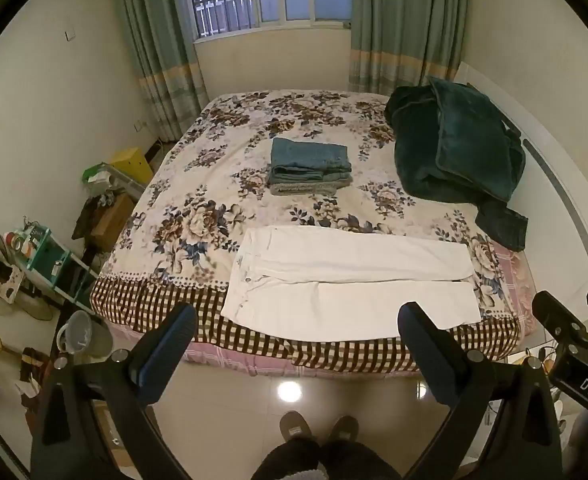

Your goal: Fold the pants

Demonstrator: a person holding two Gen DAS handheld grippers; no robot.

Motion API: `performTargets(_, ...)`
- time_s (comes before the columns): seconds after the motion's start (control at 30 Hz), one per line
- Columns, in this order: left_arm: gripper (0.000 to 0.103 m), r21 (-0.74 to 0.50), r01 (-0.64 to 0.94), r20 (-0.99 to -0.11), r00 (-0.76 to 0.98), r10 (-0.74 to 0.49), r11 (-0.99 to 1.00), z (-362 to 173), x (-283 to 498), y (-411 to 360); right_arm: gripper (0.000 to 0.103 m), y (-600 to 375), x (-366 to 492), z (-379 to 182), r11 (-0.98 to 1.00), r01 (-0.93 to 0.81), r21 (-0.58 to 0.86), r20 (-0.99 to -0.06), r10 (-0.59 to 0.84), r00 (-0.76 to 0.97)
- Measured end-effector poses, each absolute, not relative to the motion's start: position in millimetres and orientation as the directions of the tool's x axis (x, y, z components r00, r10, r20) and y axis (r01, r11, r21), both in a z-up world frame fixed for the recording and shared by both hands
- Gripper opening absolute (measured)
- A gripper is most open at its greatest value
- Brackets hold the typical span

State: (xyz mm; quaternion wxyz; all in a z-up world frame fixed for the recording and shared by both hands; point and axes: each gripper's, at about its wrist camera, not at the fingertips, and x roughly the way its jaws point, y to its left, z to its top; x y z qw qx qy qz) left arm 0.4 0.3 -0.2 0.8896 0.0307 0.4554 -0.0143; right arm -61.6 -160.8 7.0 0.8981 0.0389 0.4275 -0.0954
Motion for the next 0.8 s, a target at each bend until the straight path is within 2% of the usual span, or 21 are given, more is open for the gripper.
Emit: performTargets(0.8,0.103,0.045,0.063,-0.798,0.603,-0.002,0.997,19.4,6.1,-3.3,0.103,-159.0,-61.0,14.1,0.979,0.202,-0.017,-0.774,-0.141,0.618)
